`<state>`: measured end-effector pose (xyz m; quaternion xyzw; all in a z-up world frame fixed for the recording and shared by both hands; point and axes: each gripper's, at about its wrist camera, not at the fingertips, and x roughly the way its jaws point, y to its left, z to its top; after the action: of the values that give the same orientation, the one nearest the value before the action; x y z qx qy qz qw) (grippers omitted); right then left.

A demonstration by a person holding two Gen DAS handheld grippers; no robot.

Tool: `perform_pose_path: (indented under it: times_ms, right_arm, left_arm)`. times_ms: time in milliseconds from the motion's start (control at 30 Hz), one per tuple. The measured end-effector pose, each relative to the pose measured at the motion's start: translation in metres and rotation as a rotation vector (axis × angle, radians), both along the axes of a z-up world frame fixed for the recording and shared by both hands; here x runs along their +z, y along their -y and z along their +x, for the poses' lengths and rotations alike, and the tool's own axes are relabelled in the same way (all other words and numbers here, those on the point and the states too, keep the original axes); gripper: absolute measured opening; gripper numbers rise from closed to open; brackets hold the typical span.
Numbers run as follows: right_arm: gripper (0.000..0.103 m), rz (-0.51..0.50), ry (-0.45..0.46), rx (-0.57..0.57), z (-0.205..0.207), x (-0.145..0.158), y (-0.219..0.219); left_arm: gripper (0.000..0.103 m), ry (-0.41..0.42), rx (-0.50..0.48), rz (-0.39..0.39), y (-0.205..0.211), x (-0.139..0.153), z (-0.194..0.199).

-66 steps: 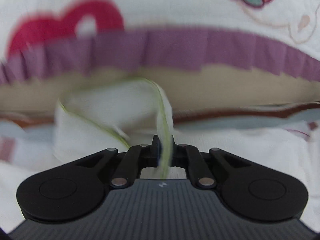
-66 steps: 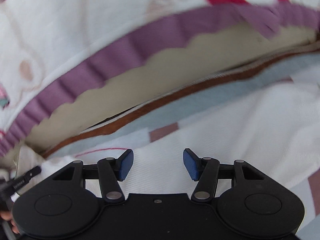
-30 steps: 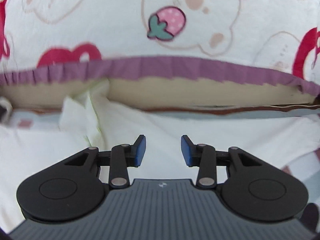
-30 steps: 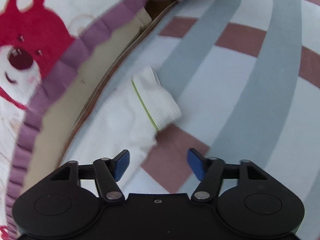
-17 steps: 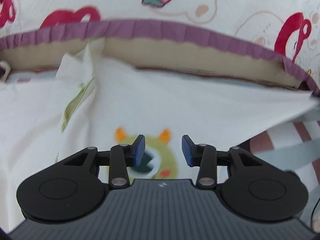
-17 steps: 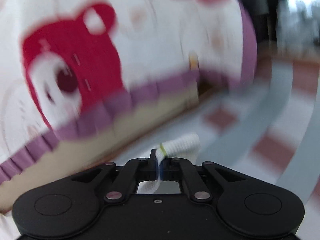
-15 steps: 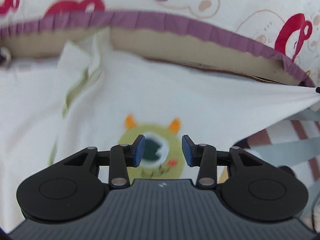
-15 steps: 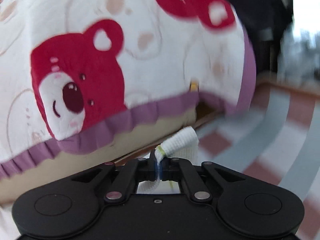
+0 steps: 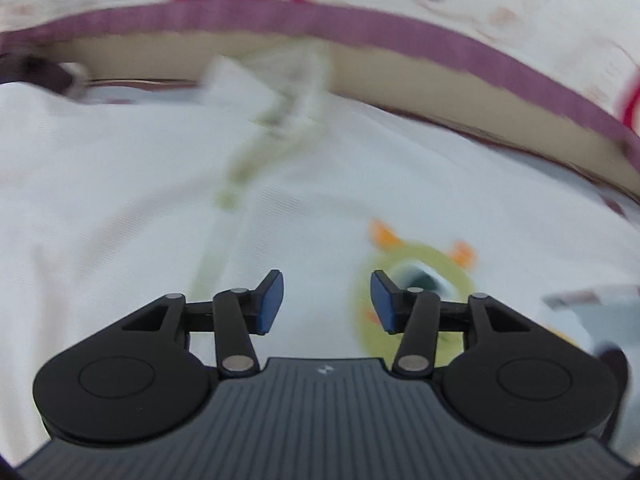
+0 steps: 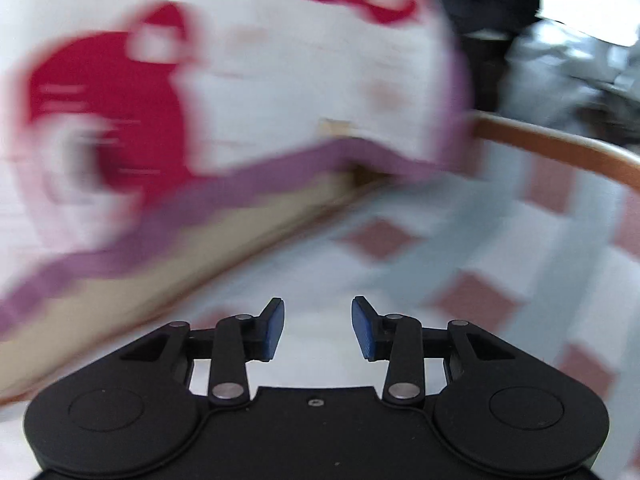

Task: Fold clothes

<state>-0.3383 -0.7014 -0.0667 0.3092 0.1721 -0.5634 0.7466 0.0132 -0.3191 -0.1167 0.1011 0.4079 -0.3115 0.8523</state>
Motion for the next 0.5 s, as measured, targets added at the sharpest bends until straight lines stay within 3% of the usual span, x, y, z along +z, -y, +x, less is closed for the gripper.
perform_pose_path:
  times_ms: [100,233,367,500]
  right_arm:
    - [0.044,0.047,0.153,0.203,0.075,0.012,-0.030]
    - [0.044,0.108,0.265,0.524,0.185,0.007,-0.084]
    - [0.044,0.128,0.347,0.860,0.275,0.001,-0.141]
    - [0.044,0.083,0.291,1.147,0.319,-0.012,-0.197]
  left_arm:
    - [0.049,0.068,0.114,0.015,-0.010,0.007,0.038]
    - [0.058,0.132,0.181,-0.122,-0.024,0.015,0.105]
    - [0.058,0.204,0.167,-0.014,-0.013,0.004,0.176]
    - [0.059,0.234,0.098,0.013,-0.006,-0.004,0.228]
